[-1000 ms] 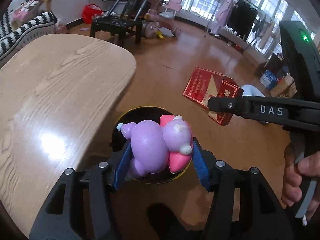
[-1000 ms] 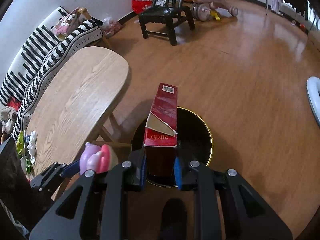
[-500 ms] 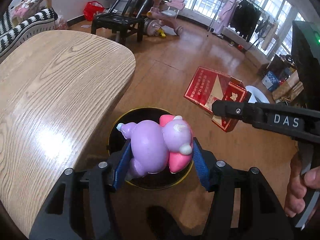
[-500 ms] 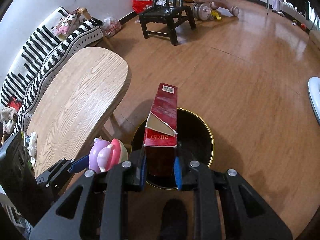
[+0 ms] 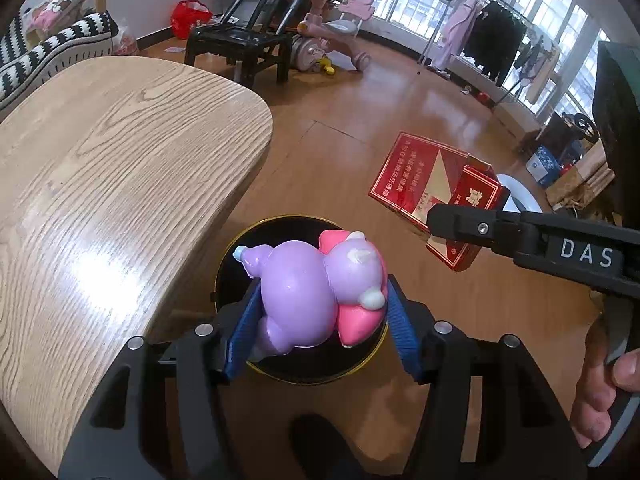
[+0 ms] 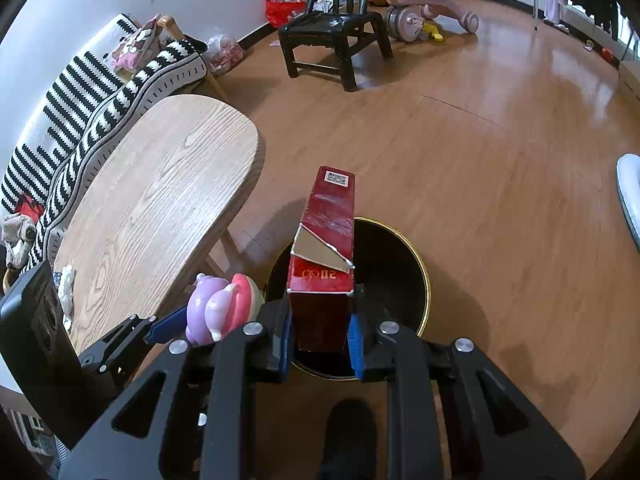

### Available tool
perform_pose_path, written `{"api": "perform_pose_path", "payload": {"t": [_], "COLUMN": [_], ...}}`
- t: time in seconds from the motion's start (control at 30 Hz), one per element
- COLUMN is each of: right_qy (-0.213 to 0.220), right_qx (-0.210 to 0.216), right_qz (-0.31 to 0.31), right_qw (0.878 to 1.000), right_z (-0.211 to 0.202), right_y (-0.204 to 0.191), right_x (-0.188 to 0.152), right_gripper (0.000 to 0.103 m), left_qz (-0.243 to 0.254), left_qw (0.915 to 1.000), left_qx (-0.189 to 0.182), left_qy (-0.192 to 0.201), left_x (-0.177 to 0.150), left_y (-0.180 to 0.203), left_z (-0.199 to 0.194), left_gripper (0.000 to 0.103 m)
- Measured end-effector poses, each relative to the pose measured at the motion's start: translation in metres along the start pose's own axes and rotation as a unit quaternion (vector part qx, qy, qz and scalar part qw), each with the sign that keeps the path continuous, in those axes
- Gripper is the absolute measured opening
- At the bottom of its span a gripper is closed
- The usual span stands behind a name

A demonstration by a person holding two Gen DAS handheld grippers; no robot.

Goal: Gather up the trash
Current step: 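Carry the toy and red box over the bin and open both tools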

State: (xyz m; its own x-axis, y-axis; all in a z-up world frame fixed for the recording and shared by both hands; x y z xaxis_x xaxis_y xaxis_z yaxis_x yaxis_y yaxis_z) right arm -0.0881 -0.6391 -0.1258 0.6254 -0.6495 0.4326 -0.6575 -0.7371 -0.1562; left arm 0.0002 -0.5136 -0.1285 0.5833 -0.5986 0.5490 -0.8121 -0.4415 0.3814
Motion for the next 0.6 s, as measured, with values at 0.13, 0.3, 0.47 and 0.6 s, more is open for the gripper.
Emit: {"api": "perform_pose_path", "payload": {"t": [0.13, 0.3, 0.47, 0.6], "right_qy": [0.002, 0.013, 0.017, 0.017], "right_qx": [-0.001, 0.0, -0.002, -0.004], "right_qz": [0.002, 0.006, 0.006, 0.007], "right_qw": [1.0, 1.0, 1.0, 1.0], "right_z": [-0.0007, -0.0061, -0.0078, -0.0071], "right_y": [0.0015, 0.002, 0.0027, 0.0035], "right_x": [0.0006, 0.0012, 0.0027, 0.0031], "right_gripper": [0.023, 0.049, 0.051, 0.054], "left_qz": [-0.002, -0.005, -0.009, -0.008], "left_qw": [1.0, 0.9999, 0.9998, 0.9998], "left_qx": [0.005, 0.013, 0.01, 0.014], "left_qy": [-0.003, 0.002, 0.012, 0.013], "left_x": [0.0006, 0.0031, 0.0045, 0.0034], "left_y": [-0.0038, -0.0061, -0.0067, -0.0085], "left_z": [0.0034, 0.0042, -0.0002, -0.0031], "left_gripper": [0.061, 0.079, 0.085, 0.087]}}
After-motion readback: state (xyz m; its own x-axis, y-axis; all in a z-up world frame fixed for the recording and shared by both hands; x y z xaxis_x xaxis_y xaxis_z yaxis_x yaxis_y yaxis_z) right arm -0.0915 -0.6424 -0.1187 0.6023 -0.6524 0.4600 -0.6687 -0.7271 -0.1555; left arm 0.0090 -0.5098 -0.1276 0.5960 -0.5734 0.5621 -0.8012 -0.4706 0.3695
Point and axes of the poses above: each gripper's, at about its wrist camera, not at the fingertips, and z roughly the way its jaws point, y to its right, x to its top, the point moved 6 cm from there along z, roughly the way its jaws point, and after that the axes turned 10 degrees about -x, right-handed, at the moved point
